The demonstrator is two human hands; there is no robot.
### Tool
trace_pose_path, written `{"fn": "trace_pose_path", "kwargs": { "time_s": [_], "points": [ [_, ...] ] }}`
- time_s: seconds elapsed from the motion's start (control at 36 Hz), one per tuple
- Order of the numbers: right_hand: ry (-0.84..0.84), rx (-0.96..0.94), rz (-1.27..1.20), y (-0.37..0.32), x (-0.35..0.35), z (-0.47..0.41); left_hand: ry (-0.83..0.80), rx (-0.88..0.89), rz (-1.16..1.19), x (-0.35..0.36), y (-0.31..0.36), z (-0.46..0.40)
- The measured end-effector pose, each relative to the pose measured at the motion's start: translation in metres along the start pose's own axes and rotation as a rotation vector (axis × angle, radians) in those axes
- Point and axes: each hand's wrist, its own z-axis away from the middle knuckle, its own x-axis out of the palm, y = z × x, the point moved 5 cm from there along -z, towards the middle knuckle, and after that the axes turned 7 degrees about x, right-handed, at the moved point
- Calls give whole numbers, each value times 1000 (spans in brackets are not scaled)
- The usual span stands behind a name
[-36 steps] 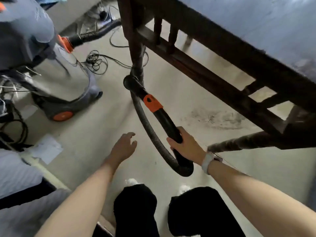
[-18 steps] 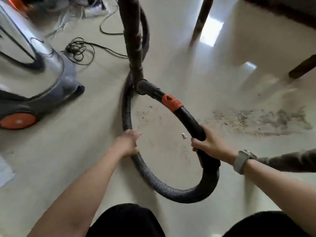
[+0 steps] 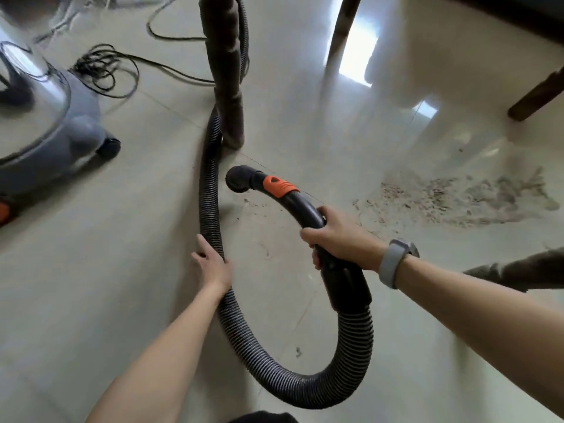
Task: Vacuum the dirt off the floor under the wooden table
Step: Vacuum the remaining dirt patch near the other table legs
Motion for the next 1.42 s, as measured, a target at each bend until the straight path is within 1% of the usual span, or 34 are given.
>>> {"fn": "trace_pose_path", "kwargs": {
  "time_s": [0.08, 0.17, 0.28, 0.36, 0.42, 0.47, 0.53, 0.61, 0.64, 0.72, 0.75, 0.78, 0.83, 0.86, 1.0, 1.22, 1.31, 1.42],
  "points": [
    [69, -84, 87, -5, 10, -3, 130, 4, 104, -18, -11, 7],
    [114, -141, 191, -8, 20, -6, 305, -4, 77, -45, -27, 14],
    [129, -153, 176, -6, 32, -9, 501, -36, 11, -83, -54, 32],
    [158, -159, 153, -6, 41, -13, 631, -126, -30, -108, -85, 53],
    [177, -172, 132, -8, 46, -16, 683, -208, -44, -120, -107, 65],
    [179, -177, 134, -10, 52, -19, 700, -272, -45, -125, -124, 71],
    [163, -178, 136, -12, 59, -21, 655, -307, -57, -124, -135, 70],
    [141, -160, 182, -14, 75, -27, 478, -342, -173, -111, -139, 59],
    [139, -157, 222, -14, 81, -28, 405, -311, -250, -104, -135, 55],
    [142, -180, 354, -15, 101, -33, 153, -118, -524, -77, -117, 41],
    [144, -186, 392, -16, 107, -35, 74, -62, -577, -69, -112, 37],
    [143, -191, 423, -17, 111, -36, -3, -28, -585, -60, -111, 33],
    [138, -185, 461, -22, 117, -42, -117, -21, -532, -48, -113, 27],
    [141, -183, 466, -25, 119, -45, -141, -29, -521, -45, -113, 26],
    [164, -153, 474, -44, 117, -65, -158, -63, -543, -44, -99, 21],
    [218, -108, 401, -79, 104, -90, -170, -92, -578, -46, -93, 22],
    [165, -93, 331, -75, 97, -87, -174, -127, -594, -46, -88, 21],
    [135, -96, 377, -49, 82, -65, -175, -156, -569, -46, -83, 19]
  ]
}}
